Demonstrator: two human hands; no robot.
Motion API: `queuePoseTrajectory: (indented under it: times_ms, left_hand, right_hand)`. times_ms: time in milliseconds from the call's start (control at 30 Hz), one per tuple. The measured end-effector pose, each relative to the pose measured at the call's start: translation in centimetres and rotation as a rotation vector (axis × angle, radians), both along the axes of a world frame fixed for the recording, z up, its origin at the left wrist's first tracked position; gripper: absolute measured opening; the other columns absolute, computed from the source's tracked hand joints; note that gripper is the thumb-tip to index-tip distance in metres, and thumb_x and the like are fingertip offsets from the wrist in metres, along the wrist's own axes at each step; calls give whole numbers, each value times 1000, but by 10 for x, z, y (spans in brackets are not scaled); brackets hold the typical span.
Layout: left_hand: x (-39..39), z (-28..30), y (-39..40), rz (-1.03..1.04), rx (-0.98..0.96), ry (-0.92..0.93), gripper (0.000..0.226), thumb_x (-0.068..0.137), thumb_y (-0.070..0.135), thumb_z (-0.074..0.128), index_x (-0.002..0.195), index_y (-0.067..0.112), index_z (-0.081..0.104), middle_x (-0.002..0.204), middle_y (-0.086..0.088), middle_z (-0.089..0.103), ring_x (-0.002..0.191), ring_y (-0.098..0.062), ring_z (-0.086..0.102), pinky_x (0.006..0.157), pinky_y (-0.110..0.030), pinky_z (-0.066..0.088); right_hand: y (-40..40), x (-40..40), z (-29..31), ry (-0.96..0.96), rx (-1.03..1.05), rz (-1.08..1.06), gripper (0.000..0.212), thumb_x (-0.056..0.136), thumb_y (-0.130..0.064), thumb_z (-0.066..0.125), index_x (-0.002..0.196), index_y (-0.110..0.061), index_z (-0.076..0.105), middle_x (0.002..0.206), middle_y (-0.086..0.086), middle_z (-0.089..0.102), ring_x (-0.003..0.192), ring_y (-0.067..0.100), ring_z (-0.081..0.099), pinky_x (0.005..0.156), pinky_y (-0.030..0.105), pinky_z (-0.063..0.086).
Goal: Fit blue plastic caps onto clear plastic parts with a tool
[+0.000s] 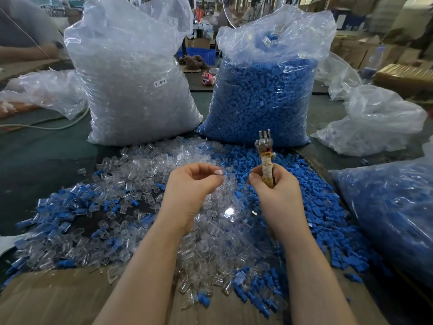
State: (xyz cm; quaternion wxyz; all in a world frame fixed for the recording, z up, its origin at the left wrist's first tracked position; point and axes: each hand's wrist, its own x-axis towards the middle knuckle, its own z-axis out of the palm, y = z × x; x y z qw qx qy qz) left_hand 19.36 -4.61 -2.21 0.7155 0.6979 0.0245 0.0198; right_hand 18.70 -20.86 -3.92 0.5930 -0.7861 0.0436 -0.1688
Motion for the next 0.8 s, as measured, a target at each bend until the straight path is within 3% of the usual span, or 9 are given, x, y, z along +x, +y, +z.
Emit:
queuePoseTrajectory:
  times_ms: [67,167,300,433,600,800]
  left_hand:
    - [0,0,-2,45,29,-32,12,77,2,78,79,14,75,70,6,73,63,2,64,59,-8,47]
    - [0,0,-4,85,-2,-29,13,77,2,78,78,15,74,66,7,70,58,1,59,56,-10,46]
    - [-2,2,-7,27,-95,40,13,79,0,76,77,12,71,66,1,71,61,-9,67,61,-20,55]
    - [-5,5,-12,-24,-194,95,11,81,1,74,76,9,68,68,-6,73,63,-14,71,58,-21,56]
    - [-7,7,-15,-8,-230,115,18,77,5,77,65,16,73,67,-2,71,65,-11,67,59,-19,54]
    - [-10,10,-17,-35,-350,142,8,77,3,76,76,10,72,70,-4,74,66,-12,71,59,-19,56]
  right_hand:
    - [2,-2,2,-22,23,27,11,92,-20,66,82,-24,62,75,6,65,58,6,53,51,15,44]
    - [5,-4,5,-56,30,70,12,93,-18,65,84,-26,61,76,-2,66,66,15,58,57,16,47]
    - [9,-6,8,-100,0,124,15,94,-14,63,85,-25,59,71,-23,65,62,1,58,58,11,45]
    - [13,-7,9,-148,13,130,14,94,-13,63,84,-23,59,72,-17,65,60,-3,55,58,10,43]
    - [14,-9,9,-172,8,121,15,94,-17,64,82,-23,57,61,-16,55,52,0,44,52,11,38]
    - [17,-10,6,-198,-55,60,16,93,-23,65,80,-22,55,64,-12,55,52,3,44,50,15,35]
